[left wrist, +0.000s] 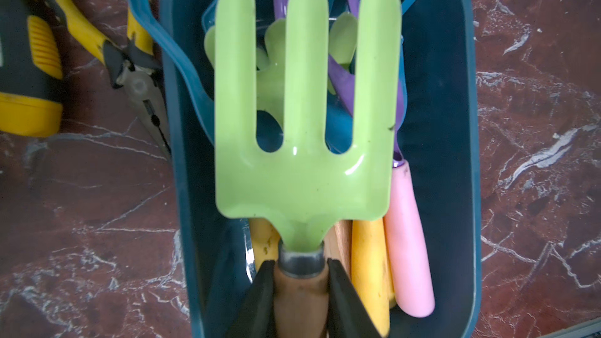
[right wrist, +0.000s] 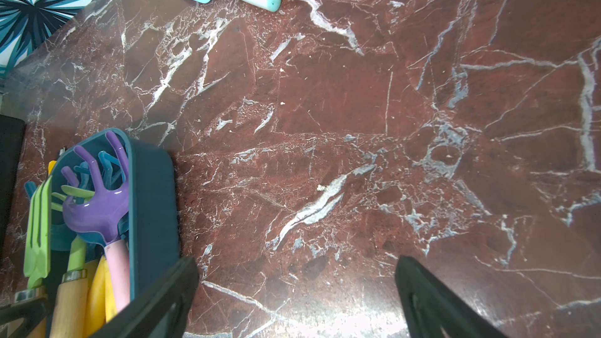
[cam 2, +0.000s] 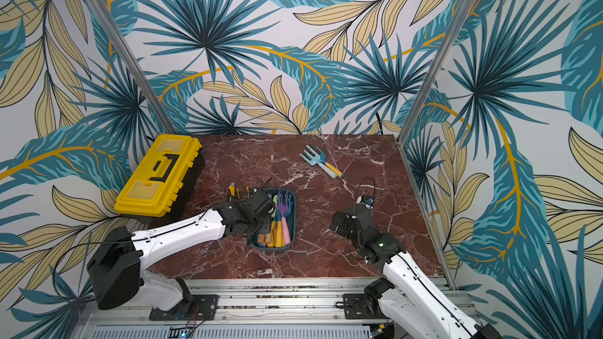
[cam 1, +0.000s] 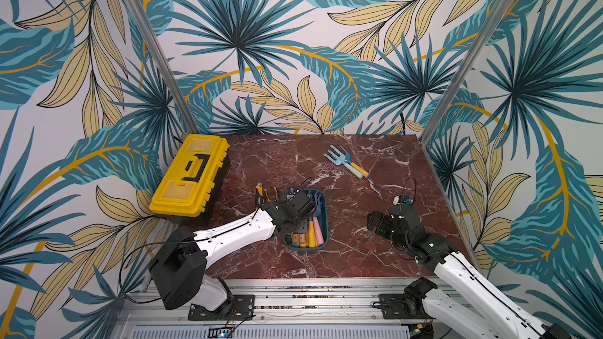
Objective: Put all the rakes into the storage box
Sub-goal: Place the rake in the storage box, then pick up the rake at the center of the board.
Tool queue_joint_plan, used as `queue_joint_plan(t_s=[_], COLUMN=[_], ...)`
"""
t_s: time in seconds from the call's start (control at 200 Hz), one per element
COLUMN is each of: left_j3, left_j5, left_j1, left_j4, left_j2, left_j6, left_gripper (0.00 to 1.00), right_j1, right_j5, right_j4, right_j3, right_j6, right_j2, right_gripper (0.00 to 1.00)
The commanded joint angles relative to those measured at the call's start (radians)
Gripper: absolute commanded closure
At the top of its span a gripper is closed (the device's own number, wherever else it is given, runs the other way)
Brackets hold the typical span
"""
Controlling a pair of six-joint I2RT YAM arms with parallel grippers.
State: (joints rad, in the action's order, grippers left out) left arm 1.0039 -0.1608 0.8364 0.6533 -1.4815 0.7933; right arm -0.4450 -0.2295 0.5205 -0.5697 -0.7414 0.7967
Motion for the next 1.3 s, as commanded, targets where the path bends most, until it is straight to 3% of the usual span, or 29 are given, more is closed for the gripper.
queue_joint_plan(t_s=[0.0, 0.2, 0.305, 0.431, 0.661, 0.821, 1.092, 1.297], left_j3=[-0.019, -0.031, 0.003, 0.041, 0.072, 0.083, 0.127, 0.0], left_j5=[0.026, 0.023, 0.005, -0.014, -0.015, -0.058, -0.102, -0.16], left_j1=[-0.007, -0.008, -0.008, -0.01, -0.035, -0.072, -0.137, -0.16], left_j4=[-0.037, -0.042, -0.009, 0.025, 0.034, -0.06, -0.27, -0.447], left_j2=[-0.015, -0.004, 0.02, 0.045, 0.114, 0.131, 0.072, 0.115], left_j6=[-0.028, -0.024, -0.038, -0.069, -0.14, -0.238, -0.388, -0.444], left_gripper=[0.92, 0.69, 0.43, 0.25, 0.15, 0.0, 0.0, 0.0], right_j1=[0.002, 0.002, 0.002, 0.002, 0.002, 0.005, 0.045, 0.114], right_j5=[0.012, 0.01, 0.006, 0.005, -0.013, -0.078, -0.056, 0.078], right_j4=[-0.02, -0.016, -0.016, -0.012, -0.002, -0.017, -0.025, -0.009], right_j3=[-0.004, -0.007, -0.01, -0.029, -0.081, -0.194, -0.501, -0.783], right_j6=[-0.013, -0.006, 0.004, 0.005, 0.04, 0.148, 0.313, 0.361], right_j2=[0.006, 0.011, 0.013, 0.026, 0.049, 0.141, 0.48, 0.803], right_gripper=[0.01, 0.01, 0.01, 0.01, 0.01, 0.01, 0.01, 0.04])
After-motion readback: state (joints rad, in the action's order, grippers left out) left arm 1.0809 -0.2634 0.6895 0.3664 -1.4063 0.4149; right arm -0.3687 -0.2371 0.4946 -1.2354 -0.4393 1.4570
